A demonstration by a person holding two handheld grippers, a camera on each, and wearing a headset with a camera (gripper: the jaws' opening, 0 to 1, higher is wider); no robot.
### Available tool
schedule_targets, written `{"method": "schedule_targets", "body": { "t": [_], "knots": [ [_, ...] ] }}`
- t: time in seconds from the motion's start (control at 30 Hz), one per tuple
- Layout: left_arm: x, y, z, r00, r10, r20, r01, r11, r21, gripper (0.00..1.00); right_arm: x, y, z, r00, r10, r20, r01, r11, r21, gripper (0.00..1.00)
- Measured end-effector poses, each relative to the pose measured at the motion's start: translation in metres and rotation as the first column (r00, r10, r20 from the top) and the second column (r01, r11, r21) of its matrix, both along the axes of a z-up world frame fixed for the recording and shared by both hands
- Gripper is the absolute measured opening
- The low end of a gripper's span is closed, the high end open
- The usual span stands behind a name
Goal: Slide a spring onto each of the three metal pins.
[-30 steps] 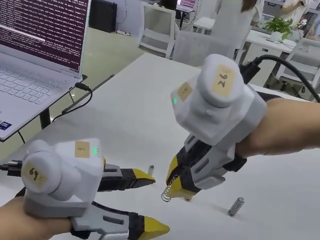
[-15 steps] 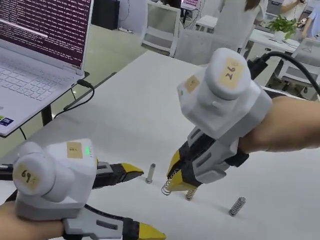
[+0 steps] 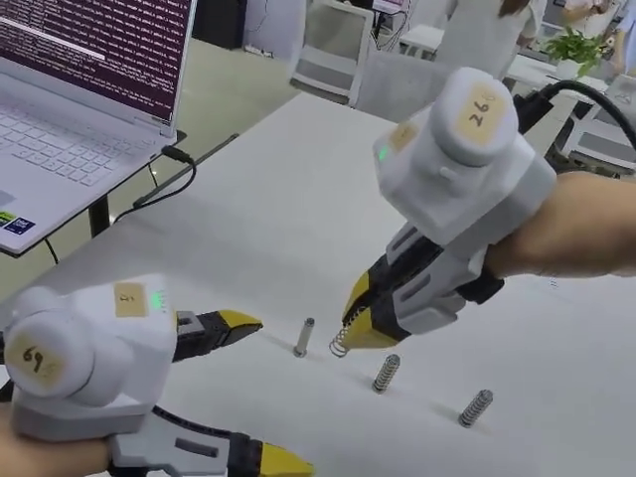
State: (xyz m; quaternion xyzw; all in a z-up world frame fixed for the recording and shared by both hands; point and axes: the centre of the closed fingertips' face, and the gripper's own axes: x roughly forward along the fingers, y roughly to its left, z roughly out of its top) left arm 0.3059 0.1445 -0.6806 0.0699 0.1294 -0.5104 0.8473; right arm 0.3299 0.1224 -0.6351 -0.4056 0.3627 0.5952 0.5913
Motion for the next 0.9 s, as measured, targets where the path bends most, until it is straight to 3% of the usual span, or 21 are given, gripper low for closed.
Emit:
{"method": "schedule_targets", "body": {
  "t": [0.3, 0.9],
  "knots": [
    [-0.003, 0.005, -0.004, 1.0, 0.017, 0.008, -0.017, 1.0, 0.009, 0.79, 0.026, 0.001, 0.0, 0.999, -0.047, 0.018, 0.047, 0.999, 0.012, 0.08],
    [-0.002, 0.007, -0.006, 0.999, 0.027, 0.028, -0.028, 0.999, 0.034, 0.8, 0.067, 0.011, -0.034, 0.993, -0.115, -0.005, 0.115, 0.993, -0.006, 0.08]
  ]
}}
